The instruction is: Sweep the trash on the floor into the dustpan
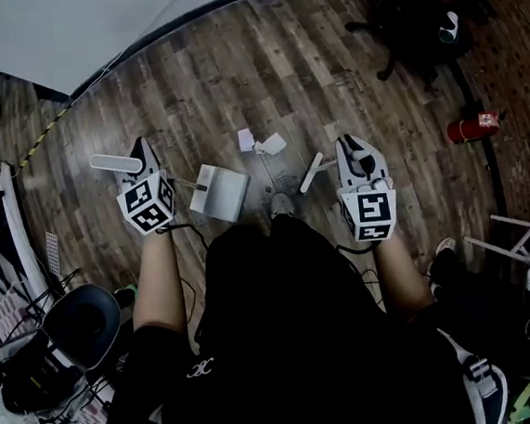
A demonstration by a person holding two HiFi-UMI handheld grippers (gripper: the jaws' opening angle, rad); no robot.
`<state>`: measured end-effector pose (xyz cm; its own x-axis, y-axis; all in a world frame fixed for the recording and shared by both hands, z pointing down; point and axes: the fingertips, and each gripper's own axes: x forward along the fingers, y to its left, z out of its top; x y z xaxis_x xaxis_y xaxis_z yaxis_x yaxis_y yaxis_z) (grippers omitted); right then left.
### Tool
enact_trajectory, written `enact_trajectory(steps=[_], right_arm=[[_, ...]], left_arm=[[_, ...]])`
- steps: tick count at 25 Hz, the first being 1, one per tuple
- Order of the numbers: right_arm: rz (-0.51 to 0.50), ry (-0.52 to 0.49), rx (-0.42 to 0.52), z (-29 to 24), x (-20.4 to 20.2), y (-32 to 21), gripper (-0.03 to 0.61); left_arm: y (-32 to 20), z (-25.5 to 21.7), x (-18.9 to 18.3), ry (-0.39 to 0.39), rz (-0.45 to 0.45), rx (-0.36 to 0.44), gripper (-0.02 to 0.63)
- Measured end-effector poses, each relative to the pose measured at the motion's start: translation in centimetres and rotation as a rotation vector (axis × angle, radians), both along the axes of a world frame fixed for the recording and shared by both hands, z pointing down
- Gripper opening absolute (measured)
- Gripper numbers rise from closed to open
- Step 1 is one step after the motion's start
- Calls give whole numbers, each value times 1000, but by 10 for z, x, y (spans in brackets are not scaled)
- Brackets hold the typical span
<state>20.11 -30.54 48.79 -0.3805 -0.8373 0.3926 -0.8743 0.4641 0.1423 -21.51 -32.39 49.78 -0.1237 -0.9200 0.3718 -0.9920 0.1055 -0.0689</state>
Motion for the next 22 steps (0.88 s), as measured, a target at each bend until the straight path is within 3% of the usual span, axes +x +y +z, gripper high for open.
enact_trajectory(steps=[7, 11, 16, 22], right_arm=[[-38, 85, -10, 29, -15, -35, 58], [-44, 136, -25, 42, -31, -56, 58], [-7, 192, -64, 55, -60, -85, 58], [-3, 239, -78, 69, -112, -123, 58]], left_arm=[[-73, 16, -36, 24, -119, 24, -6], [-115, 22, -56, 25, -133, 60, -6], [-155, 65, -92, 28, -223, 65, -6], [-192, 133, -117, 24, -229, 43, -5]])
